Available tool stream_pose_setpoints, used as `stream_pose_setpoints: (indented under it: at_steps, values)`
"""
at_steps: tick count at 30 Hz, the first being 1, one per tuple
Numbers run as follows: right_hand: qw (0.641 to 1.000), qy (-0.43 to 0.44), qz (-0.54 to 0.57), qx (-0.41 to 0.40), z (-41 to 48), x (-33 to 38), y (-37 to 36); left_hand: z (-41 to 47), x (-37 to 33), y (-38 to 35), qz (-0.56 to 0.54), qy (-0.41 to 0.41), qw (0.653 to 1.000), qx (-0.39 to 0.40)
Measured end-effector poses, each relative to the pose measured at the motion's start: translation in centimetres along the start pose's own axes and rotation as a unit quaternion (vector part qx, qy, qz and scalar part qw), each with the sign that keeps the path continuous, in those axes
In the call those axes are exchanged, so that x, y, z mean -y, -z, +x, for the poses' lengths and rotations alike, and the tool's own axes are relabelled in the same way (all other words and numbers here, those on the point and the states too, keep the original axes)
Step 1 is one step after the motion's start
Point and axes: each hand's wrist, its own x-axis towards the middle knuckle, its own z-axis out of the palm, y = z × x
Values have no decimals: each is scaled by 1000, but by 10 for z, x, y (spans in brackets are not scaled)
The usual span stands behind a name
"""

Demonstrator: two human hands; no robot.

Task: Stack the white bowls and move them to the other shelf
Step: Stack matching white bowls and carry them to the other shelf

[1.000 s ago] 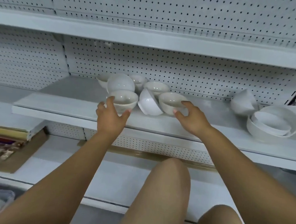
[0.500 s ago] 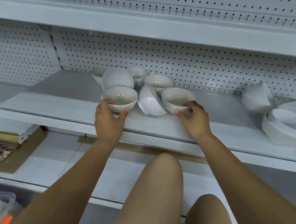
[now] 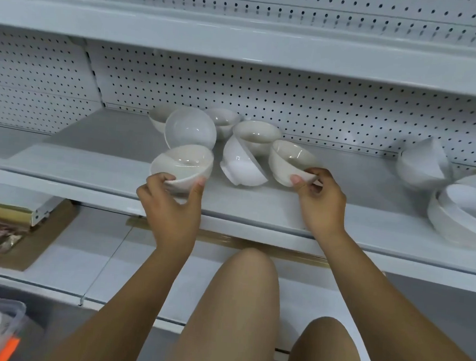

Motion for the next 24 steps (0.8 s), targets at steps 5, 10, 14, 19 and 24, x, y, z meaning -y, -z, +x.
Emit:
stream_pose_setpoints:
  at_steps: [5,10,14,19,24]
  values:
    - [998,4,61,-16,-7,4,12,-28,-8,9,-57,-41,997,36]
    - [994,30,99,-26,-7,5,37,-49,-13,10,-73,-103,985,113]
    - [992,48,111,-24,-10,-2,63,-53,-16,-6,-62,-163,963,205]
    - [990,66,121,-27,-17,-1,89,-48,-26,-37,-32,-182,938,293]
    - [988,83,128,9,-19,3,95,-46,-41,-60,-34,-143,932,332]
